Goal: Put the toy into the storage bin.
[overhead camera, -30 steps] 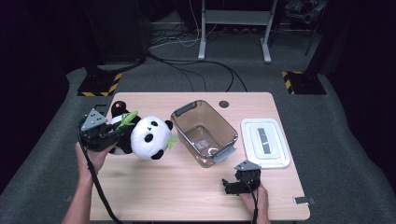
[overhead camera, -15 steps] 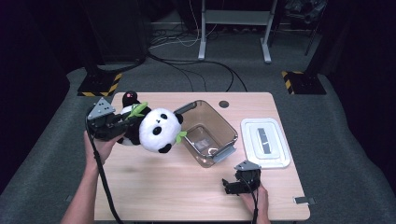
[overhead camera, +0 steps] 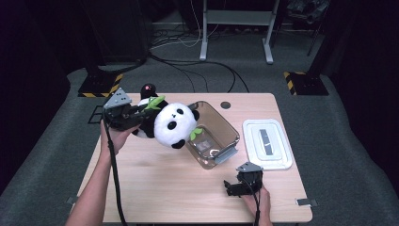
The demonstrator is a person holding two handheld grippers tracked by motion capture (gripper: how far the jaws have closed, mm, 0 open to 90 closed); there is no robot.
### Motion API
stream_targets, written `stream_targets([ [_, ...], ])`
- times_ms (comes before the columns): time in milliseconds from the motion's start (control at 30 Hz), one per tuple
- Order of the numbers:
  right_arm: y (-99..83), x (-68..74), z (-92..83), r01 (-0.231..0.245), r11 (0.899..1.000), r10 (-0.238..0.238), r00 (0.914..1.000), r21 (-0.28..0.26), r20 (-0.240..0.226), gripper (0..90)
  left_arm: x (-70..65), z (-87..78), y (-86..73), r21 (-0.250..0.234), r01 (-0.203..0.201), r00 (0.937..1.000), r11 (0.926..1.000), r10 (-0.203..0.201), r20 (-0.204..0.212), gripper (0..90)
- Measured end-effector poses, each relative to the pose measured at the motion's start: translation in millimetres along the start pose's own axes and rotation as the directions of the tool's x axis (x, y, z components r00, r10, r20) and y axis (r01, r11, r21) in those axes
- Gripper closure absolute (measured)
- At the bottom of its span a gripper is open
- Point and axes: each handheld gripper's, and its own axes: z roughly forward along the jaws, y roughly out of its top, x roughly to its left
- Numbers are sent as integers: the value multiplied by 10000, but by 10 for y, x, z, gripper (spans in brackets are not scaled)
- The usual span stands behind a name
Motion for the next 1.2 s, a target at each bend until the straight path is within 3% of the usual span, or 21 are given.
stream_targets([
  [267,1,0,0,1,10000,-1,10000,-4,-10,0,-51,200,123,26,-367,9982,9993,366,469,752],
  [700,2,-4,2,39,10000,-39,10000,-20,-6,0,-108,605,262,173,-928,9877,9955,898,1279,752],
  [867,1,-4,2,42,10000,-42,10000,-19,-6,0,-157,726,317,237,-1352,9790,9905,1298,1574,751],
  [1200,0,-2,0,-8,10000,8,10000,-15,-12,0,-205,907,385,191,-1815,9584,9832,1725,2274,750],
])
